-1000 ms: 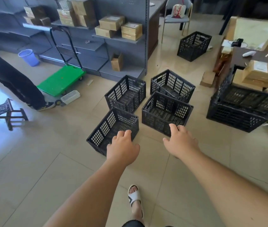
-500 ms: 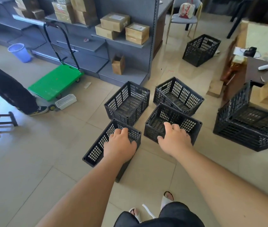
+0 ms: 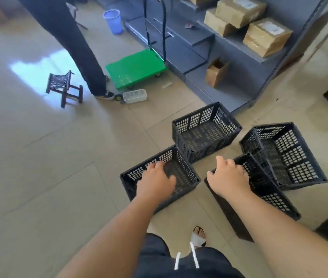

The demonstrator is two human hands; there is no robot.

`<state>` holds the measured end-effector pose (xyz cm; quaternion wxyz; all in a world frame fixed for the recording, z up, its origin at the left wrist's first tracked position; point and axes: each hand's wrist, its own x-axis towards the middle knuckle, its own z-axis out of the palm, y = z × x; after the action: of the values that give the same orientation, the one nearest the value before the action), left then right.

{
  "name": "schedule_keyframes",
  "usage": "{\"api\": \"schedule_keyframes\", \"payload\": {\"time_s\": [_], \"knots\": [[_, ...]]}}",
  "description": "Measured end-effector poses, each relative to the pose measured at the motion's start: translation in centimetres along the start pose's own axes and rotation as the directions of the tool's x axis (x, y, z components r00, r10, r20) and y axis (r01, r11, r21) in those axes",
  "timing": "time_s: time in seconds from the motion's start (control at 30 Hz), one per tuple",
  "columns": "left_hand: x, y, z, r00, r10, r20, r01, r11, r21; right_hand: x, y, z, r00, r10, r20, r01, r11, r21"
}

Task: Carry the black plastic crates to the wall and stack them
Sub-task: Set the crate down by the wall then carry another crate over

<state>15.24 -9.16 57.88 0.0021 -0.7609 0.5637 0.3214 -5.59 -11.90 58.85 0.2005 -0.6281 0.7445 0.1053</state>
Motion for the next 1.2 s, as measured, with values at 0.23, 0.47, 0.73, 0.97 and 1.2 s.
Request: {"api": "schedule_keyframes", "payload": {"time_s": [0.23,0.47,0.73,0.97,1.2], "knots": [[4.4,-3.7,0.8,0.975,-0.218,0.035,0.221,0.965,-0.142,6.5,-6.0,1.4,0.988,-0.115,0.105,0.119,0.992,-0.032],[9.5,-9.3,2.3,0.933,-0.352,0.077,0.36,0.912,-0.196,12.8,-10.4,3.6,0.982,-0.095,0.163,0.093,0.996,0.015],[14.2,-13.4,7.7,0.867,-0.481,0.131,0.495,0.799,-0.34,20.6,-11.5,8.4,0.971,-0.117,0.209,0.114,0.993,0.023],[18.1,-16.6,15.6,0.783,-0.594,0.187,0.607,0.662,-0.439,27.4,-8.7,17.4,0.961,-0.066,0.267,0.08,0.996,-0.042],[23.1,-22.3,25.0,0.708,-0.679,0.194,0.687,0.6,-0.409,34.2,-6.4,28.5,0.957,-0.052,0.286,0.051,0.999,0.009]]}}
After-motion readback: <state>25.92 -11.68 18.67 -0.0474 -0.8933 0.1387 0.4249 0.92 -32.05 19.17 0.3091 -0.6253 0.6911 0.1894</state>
